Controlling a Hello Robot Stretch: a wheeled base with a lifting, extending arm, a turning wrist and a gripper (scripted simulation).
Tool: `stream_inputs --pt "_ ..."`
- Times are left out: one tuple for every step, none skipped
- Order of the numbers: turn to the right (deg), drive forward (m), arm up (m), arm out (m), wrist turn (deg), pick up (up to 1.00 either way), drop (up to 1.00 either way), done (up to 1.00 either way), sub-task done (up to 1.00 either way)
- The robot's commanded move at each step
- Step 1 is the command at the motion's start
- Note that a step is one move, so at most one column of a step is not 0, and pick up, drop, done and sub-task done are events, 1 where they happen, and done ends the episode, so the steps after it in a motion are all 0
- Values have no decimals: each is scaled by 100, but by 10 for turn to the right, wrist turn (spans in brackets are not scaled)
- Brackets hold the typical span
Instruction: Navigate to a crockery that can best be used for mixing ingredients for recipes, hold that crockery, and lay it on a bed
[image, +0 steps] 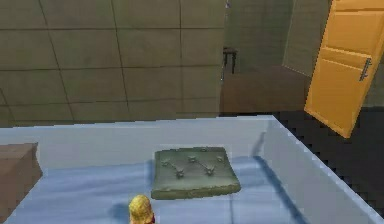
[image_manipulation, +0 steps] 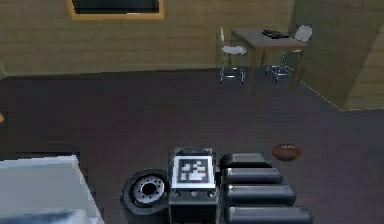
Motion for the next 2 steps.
stream_inputs --pt "450 0 0 0 0 0 0 0 0" --pt "450 0 0 0 0 0 0 0 0"
